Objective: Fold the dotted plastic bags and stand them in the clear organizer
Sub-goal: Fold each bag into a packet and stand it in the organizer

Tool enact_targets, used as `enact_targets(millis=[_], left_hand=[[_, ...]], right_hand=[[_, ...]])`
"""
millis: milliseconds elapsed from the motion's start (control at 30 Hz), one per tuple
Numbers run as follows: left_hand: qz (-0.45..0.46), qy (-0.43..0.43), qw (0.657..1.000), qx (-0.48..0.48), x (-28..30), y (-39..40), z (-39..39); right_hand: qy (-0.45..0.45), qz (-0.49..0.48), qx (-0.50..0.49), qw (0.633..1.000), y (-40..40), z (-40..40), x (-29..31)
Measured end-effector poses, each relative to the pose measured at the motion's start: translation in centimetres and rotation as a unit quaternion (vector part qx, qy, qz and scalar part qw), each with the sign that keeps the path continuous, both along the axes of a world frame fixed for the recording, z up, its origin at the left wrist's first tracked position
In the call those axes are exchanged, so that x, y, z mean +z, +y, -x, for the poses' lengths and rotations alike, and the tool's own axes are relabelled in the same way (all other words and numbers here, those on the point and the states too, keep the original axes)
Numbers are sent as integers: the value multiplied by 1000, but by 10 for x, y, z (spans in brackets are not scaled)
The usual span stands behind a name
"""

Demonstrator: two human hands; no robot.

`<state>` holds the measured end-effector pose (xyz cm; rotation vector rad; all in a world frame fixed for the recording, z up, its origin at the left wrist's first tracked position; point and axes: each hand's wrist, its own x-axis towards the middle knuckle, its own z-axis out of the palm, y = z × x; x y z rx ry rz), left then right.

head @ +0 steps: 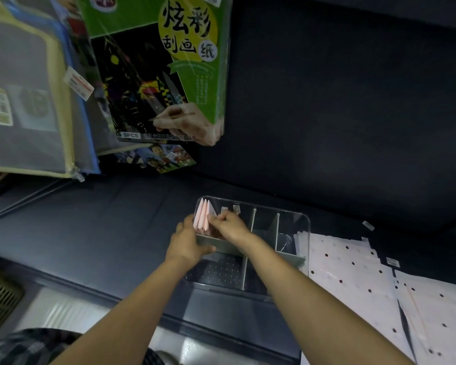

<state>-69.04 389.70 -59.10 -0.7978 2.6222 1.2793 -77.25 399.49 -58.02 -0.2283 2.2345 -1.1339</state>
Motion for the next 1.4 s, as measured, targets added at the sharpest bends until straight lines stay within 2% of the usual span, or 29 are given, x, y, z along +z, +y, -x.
enact_targets(millis=[100,200,300,400,533,600,700,833,933,1067,1200,1300,1400], left_hand=[[46,0,999,25,7,9,3],[168,107,979,32,28,31,4],[239,237,940,-51,47,68,2],[230,283,917,-162,53,119,-8],[122,232,923,-282,28,184,-39],[82,185,926,-320,0,207,-62],[96,93,909,-394,-44,228,-94],[195,30,848,-493,-79,240,-107],[222,40,838,-497,-84,242,-106],[189,37,855,-482,-76,240,-100],[191,9,848,-495,-70,244,-104],[168,-6,856,-489,-65,246,-108],[110,7,885,-452,-53,249,-104]], right_hand=[[48,-23,14,998,11,-2,3],[110,-22,27,993,40,-6,15],[179,67,2,982,98,-17,29],[209,105,-30,972,184,-34,32],[188,7,-38,982,310,-63,2],[176,-72,-5,982,359,-83,-22],[184,-162,109,963,407,-116,-55],[228,-191,218,929,438,-139,-82],[246,-154,203,935,444,-141,-88],[254,-68,110,958,440,-142,-92],[225,-16,68,972,437,-142,-91],[142,5,49,989,437,-137,-81],[30,54,1,998,434,-130,-64]])
